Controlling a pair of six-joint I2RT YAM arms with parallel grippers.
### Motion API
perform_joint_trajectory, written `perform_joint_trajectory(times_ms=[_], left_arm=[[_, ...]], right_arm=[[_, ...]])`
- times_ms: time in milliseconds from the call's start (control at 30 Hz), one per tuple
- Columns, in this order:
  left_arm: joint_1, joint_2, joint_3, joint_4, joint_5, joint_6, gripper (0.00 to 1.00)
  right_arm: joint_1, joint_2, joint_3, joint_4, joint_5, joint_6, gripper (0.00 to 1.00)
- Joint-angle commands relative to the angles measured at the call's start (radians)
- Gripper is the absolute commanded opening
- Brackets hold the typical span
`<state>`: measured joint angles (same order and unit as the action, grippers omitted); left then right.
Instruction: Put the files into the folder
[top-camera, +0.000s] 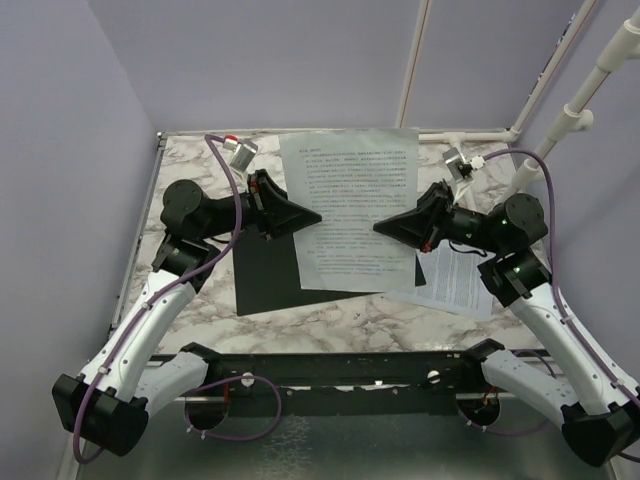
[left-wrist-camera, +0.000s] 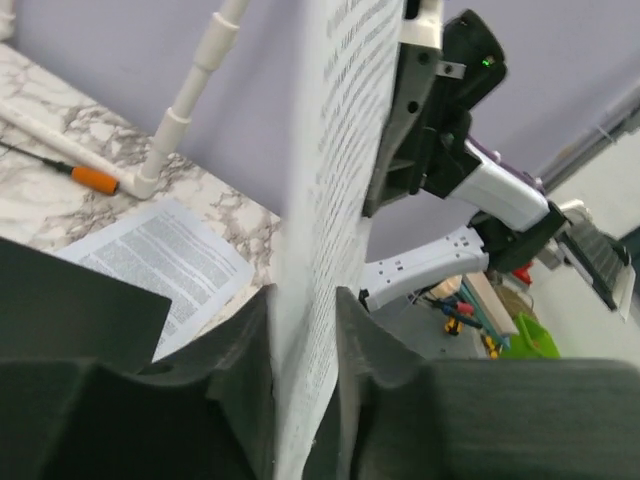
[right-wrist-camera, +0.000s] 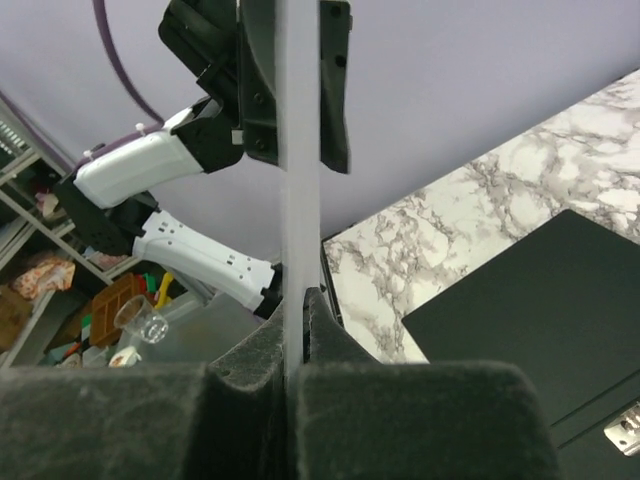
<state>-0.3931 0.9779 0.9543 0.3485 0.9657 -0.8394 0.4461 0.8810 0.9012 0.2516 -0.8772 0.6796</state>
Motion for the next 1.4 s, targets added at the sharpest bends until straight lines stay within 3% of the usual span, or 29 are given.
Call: perform_joint_trajectory(times_ms=[0,167,467,600,967,1367], left_arm=[[-0.003,0.003,0.051,-0.243,-0.140,0.179,0.42],[0.002,-0.007,0.069,-0.399,-0.318,0.267,0.71],[0.002,0.029,0.089,-0.660,-0.666,0.338,0.80],[0.002,0.058,0.054,-0.687,-0.718,0.325,0.99],[-0.004,0.162,-0.045,-0.696,-0.790,0.301,0.99],[-0.080,0.315,-0.135,-0.638,-0.923,0.158,0.99]], right_arm=[[0.009,0.017,0.062,-0.160,0.102,-0.085,0.01],[0.008,0.060,0.115,-0.327,0.187,-0.157,0.00],[0.008,0.197,0.194,-0.581,0.383,-0.265,0.01],[0.008,0.257,0.199,-0.629,0.461,-0.279,0.01],[-0.015,0.400,0.224,-0.708,0.562,-0.303,0.01],[-0.113,0.505,0.188,-0.629,0.433,-0.246,0.00]])
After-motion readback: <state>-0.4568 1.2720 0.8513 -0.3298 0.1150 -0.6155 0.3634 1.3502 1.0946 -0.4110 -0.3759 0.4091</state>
